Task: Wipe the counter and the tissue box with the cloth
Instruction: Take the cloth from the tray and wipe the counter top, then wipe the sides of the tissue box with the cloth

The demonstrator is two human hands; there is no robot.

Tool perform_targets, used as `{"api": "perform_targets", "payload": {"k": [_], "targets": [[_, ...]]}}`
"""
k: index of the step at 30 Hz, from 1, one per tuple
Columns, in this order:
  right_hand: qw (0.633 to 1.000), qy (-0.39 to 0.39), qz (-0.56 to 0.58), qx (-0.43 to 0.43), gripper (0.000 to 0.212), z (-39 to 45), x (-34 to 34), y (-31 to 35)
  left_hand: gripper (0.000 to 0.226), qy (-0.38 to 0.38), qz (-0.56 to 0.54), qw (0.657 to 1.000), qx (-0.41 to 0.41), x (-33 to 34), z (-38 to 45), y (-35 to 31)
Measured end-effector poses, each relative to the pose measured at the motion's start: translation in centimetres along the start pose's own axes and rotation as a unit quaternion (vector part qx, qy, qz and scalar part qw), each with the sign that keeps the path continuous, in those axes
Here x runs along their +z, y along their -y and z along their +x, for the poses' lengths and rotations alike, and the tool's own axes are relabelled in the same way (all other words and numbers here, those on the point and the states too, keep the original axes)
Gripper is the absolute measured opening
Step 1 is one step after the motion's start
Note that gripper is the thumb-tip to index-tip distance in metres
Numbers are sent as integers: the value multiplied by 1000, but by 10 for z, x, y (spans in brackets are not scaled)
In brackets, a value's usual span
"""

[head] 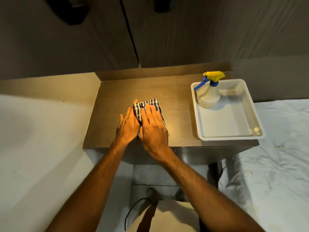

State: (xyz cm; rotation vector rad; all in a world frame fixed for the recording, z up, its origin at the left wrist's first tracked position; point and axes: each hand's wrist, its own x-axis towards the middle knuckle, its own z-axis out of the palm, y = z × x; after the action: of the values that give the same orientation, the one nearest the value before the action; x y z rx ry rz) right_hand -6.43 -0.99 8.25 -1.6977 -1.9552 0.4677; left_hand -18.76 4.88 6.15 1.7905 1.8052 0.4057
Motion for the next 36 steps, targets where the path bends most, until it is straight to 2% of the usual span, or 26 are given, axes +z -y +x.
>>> {"api": "perform_targets", "payload": {"k": [2, 5, 8, 11, 15, 19, 21, 23, 26, 28, 29, 31, 34, 35, 36], "targets": [[1000, 16, -7, -18, 58, 25, -6, -7, 61, -8, 28, 1000, 0, 0, 0, -2], [1000, 18, 8, 4, 56, 48, -13, -19, 66, -23, 40, 999, -14, 1, -4, -6], [999, -16, 25, 32, 59, 26, -6, -19, 64, -28, 65, 997, -11, 1, -5, -6], [999, -36, 27, 24, 63, -8, 2, -13, 74, -15, 71, 997, 5, -2, -6, -7], [999, 9, 16, -29, 59, 22, -3, -16, 79, -8, 106, 994, 3, -3, -5, -6], [998, 21, 46, 22, 61, 47, -11, -22, 71, -28, 82, 996, -19, -1, -5, -10], [997, 1, 63, 40, 62, 26, -6, -20, 68, -27, 104, 994, -11, -1, -6, -10], [998, -12, 62, 10, 61, -7, -3, -17, 65, -21, 125, 992, 8, -2, -6, -6], [994, 4, 93, -56, 64, -54, -11, -30, 66, -14, 143, 990, 12, -6, -7, -6], [988, 22, 145, -57, 64, -79, -20, -48, 59, -30, 174, 984, 0, -9, -7, -11], [981, 25, 194, -22, 62, -89, -23, -58, 61, -44, 191, 981, -5, -11, -6, -16], [942, 0, 314, 121, 48, -94, -28, -75, 66, -68, 207, 976, 10, -12, -4, -31], [817, -35, 470, 334, 26, -65, -24, -89, 61, -48, 187, 979, 64, -3, 5, -51], [793, -46, 489, 361, 26, -50, -20, -91, 59, -35, 186, 980, 69, 0, 8, -55], [788, -60, 489, 368, 29, -34, -16, -91, 57, -26, 188, 979, 69, 5, 9, -58]]}}
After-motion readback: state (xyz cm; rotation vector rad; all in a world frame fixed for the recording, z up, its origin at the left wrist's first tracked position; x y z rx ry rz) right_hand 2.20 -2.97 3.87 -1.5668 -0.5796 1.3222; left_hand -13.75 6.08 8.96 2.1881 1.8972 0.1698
